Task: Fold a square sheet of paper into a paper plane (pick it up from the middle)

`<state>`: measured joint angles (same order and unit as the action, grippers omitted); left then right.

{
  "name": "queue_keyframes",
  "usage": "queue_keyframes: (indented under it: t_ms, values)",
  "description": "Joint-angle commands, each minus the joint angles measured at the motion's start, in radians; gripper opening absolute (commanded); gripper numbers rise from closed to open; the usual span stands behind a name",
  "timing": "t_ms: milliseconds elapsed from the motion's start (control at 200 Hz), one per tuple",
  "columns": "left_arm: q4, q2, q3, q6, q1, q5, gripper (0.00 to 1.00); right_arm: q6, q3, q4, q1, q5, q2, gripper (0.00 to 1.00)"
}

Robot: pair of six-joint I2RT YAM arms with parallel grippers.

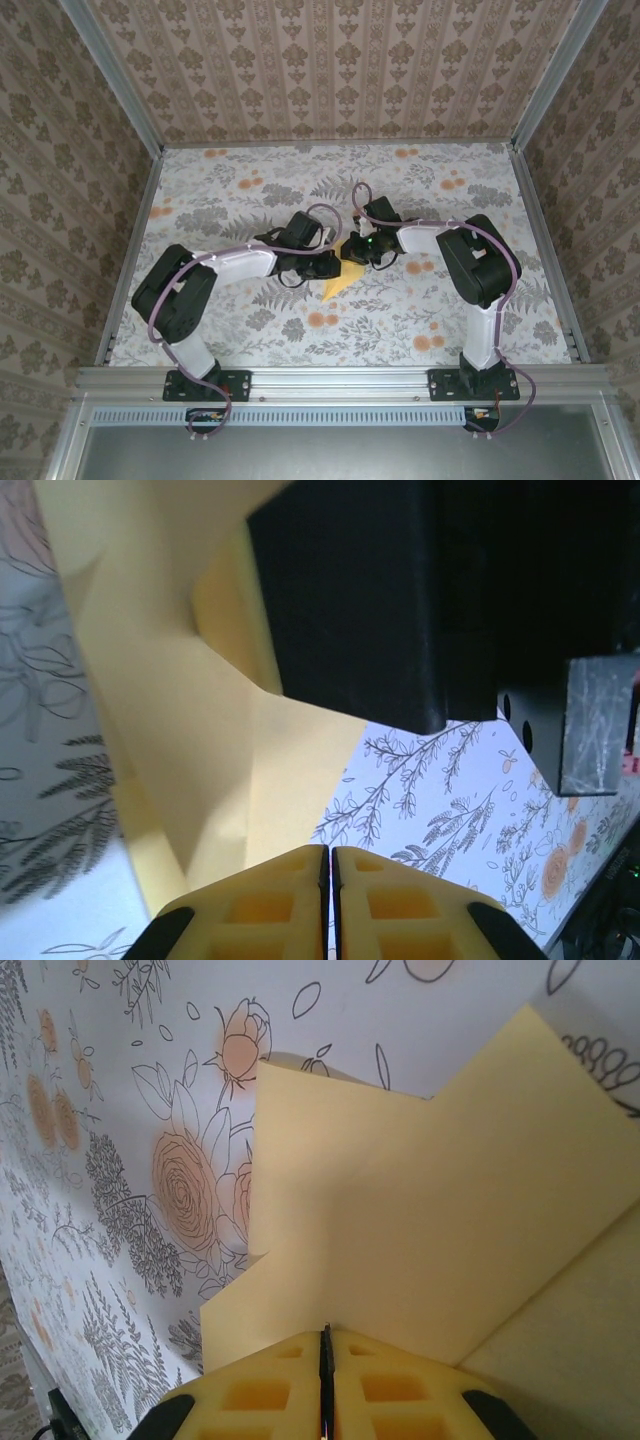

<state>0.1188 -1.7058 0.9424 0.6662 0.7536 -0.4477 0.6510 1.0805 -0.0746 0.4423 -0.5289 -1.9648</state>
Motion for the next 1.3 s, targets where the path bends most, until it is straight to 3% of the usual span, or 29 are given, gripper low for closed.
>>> queue_keyframes:
  t_ms: [0, 910, 1295]
  values:
    - [-0.005, -0.030, 0.011, 0.046, 0.012, 0.007, 0.12, -0.014, -0.013, -0.133, 0.001, 0.109, -0.046, 0.10]
    - [0.098, -0.037, -0.034, 0.044, 0.021, 0.083, 0.12, 0.006, 0.006, -0.191, 0.001, 0.145, -0.079, 0.10]
    - [0.084, -0.002, -0.010, 0.008, 0.080, 0.091, 0.16, 0.016, 0.019, -0.193, 0.002, 0.119, -0.054, 0.13]
